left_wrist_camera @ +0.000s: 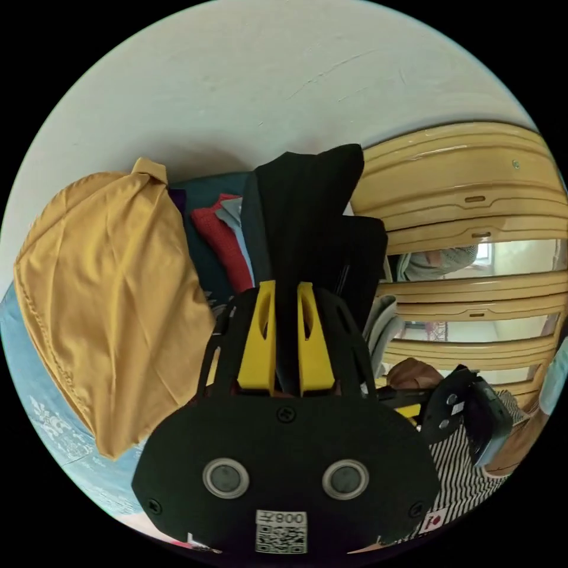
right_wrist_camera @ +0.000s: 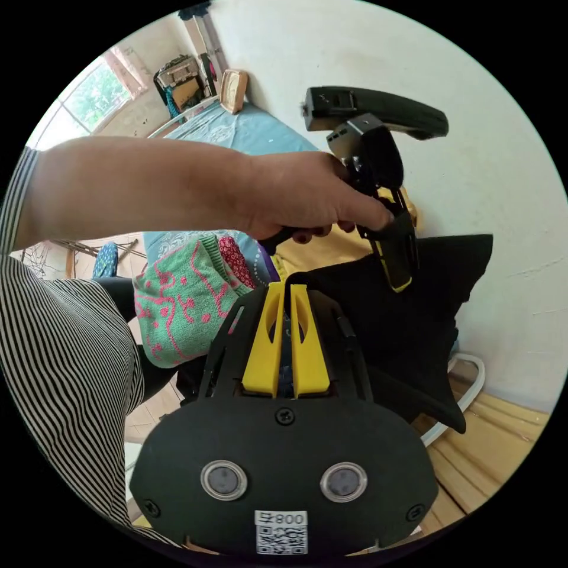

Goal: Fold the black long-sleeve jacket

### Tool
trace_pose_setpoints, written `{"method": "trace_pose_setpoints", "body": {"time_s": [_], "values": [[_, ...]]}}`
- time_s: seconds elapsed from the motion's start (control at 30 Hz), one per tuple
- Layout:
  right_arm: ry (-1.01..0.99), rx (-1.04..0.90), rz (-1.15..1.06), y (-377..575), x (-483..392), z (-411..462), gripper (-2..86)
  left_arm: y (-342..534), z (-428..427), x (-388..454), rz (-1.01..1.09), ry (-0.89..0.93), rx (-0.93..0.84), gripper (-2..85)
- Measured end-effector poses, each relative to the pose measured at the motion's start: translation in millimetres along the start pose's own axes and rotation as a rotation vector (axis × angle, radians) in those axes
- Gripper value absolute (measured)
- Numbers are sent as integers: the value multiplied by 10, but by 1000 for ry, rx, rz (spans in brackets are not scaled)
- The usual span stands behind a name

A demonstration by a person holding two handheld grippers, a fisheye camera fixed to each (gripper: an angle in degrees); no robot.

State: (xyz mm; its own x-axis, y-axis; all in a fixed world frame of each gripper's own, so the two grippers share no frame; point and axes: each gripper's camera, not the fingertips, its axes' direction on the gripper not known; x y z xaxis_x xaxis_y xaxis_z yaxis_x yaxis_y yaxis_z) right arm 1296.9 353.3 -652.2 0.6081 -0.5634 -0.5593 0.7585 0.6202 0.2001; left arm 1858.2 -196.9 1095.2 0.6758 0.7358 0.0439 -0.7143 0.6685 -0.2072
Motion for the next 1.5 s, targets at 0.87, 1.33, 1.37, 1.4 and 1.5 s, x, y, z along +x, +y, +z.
{"method": "trace_pose_setpoints", "body": {"time_s": [0.87,1.33,1.37,1.4,1.5], "values": [[-114,41,1080,1133,3861,578,100,969,-706,-438,117,18,-25,55],[-239,31,1076,968,3649,910,49,1545,-1691,-1210,107,41,-6,55],[-262,62,1069,982,3572,848,43,1593,-1769,-1251,105,43,4,55],[-277,117,1064,1003,3483,756,39,1695,-1937,-1336,95,48,24,55],[-341,293,1018,1046,3216,450,31,1981,-2432,-1517,86,52,85,55]]}}
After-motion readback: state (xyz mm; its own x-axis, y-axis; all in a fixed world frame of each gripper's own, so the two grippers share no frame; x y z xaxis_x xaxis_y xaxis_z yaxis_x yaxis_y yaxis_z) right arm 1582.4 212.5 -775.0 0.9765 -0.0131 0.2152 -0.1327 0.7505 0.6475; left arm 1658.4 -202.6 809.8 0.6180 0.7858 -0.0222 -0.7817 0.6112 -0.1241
